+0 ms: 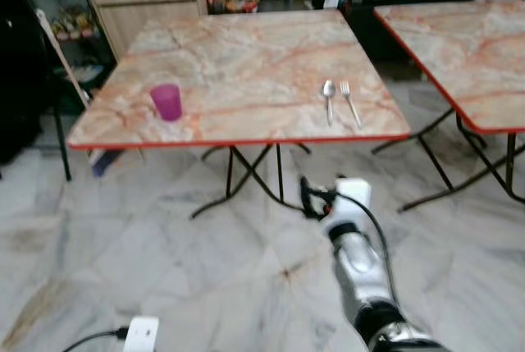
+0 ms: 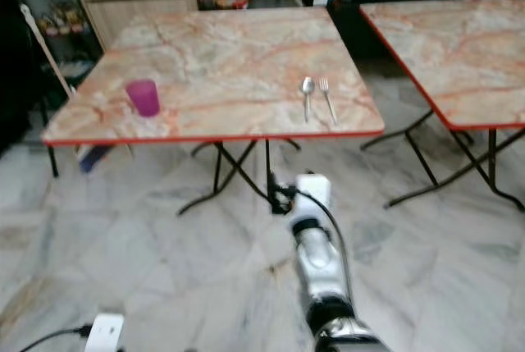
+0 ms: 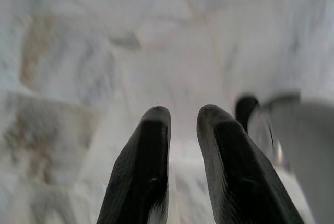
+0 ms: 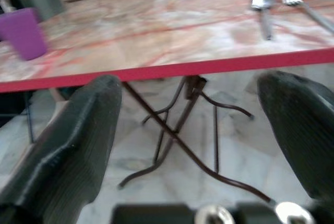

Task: Setting the table

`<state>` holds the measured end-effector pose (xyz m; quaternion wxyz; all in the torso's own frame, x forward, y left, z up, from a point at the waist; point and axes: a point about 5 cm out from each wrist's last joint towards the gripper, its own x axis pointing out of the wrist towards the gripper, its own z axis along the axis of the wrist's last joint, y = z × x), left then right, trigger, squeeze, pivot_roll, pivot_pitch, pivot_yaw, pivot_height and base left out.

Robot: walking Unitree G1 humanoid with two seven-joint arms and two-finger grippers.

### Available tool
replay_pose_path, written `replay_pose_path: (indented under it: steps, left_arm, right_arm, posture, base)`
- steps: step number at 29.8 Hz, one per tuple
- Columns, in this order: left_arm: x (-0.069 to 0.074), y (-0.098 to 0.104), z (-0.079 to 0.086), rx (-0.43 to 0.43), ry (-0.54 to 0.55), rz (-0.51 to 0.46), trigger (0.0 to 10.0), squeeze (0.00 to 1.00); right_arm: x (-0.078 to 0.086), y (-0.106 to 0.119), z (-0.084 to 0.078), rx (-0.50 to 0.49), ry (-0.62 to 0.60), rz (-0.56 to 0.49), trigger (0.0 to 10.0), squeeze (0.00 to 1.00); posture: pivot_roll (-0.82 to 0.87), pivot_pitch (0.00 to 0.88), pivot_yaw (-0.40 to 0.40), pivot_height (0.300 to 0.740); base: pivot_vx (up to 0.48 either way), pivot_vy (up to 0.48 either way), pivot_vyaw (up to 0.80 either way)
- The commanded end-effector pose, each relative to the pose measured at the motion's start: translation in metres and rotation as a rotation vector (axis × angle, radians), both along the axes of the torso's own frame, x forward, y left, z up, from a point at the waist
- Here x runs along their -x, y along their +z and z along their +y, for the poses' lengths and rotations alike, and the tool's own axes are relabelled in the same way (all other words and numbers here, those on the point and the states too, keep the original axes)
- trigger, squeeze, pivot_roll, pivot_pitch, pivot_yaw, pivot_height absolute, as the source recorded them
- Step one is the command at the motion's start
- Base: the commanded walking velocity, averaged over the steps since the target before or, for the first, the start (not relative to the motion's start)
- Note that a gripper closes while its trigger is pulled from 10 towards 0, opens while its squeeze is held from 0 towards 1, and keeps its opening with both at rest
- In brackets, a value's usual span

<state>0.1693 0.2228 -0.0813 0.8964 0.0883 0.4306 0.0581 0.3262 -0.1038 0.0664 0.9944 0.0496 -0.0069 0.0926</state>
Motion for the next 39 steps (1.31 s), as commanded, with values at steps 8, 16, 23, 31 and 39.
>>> replay_pose_path:
  steps: [8,16,23,31,39]
  left_arm:
    - [0.0006,-0.0015,-0.0035,0.009,-0.005,0.017,10.0,0.0]
    - [0.0015,-0.0019,-0.0028,0.01,-0.002,0.02,10.0,0.0]
    - [0.0045,-0.0032,-0.0028,0.011,0.002,0.028,10.0,0.0]
    - [0.0044,-0.0035,-0.0039,0.014,-0.002,0.031,10.0,0.0]
    - [0.0038,-0.0034,-0.0047,0.015,-0.003,0.03,10.0,0.0]
  right_arm:
    - [0.0002,0.0011,-0.0078,0.002,-0.03,-0.012,10.0,0.0]
    - [-0.0016,0.0031,-0.007,-0.001,-0.032,-0.014,10.0,0.0]
    - [-0.0018,0.0038,-0.0069,-0.001,-0.032,-0.017,10.0,0.0]
    - [-0.0004,0.0044,-0.0029,-0.006,-0.009,-0.03,10.0,0.0]
    - [0.0002,0.0032,-0.0013,-0.005,0.004,-0.023,10.0,0.0]
  posture:
    - [0.02,0.032,0.038,0.707]
    - [0.02,0.035,0.037,0.707]
    - [0.03,0.033,0.034,0.707]
    - [0.02,0.032,0.033,0.74]
    - [0.03,0.03,0.03,0.74]
  base:
    - [0.345,0.0,0.0]
    - [0.323,0.0,0.0]
    - [0.359,0.0,0.0]
    - [0.354,0.0,0.0]
    - [0.319,0.0,0.0]
